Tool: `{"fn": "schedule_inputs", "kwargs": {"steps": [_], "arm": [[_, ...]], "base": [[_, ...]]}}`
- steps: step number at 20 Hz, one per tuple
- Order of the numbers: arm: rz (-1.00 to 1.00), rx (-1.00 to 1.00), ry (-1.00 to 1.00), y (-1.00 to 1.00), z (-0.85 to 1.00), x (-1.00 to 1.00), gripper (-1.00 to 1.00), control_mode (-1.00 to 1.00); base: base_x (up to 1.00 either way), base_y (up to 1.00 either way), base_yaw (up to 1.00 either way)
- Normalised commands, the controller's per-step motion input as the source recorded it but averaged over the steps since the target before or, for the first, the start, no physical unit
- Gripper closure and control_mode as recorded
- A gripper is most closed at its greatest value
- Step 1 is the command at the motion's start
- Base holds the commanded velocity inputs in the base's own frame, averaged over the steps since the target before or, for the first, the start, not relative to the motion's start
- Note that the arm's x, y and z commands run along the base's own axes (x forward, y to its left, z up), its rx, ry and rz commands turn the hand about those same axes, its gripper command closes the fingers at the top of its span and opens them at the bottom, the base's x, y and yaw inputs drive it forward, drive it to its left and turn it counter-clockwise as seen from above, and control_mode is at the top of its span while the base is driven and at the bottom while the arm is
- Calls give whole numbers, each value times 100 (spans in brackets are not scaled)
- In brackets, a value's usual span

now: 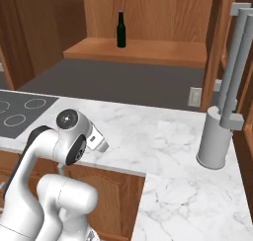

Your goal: Open the cabinet directly in front. Then move the beer and the cup to the dining counter with the jar on it.

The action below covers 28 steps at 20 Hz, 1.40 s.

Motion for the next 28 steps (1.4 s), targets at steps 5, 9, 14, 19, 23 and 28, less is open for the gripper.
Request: {"fn": "schedule_inputs", "kwargs": {"steps": [5,9,14,19,23,28], "arm": [[0,0,0,0,0,0,-100,100],[0,0,0,0,0,0,-100,100],[0,0,0,0,0,0,-100,100],[0,0,0,0,0,0,-100,100],[0,0,-2,-8,0,0,-100,-100],[2,0,-7,-5,11,0,-100,-100]], "base": [[23,-29,0],[40,-24,0],[44,-18,0],[-6,-17,0],[0,-6,0],[0,0,0]]}}
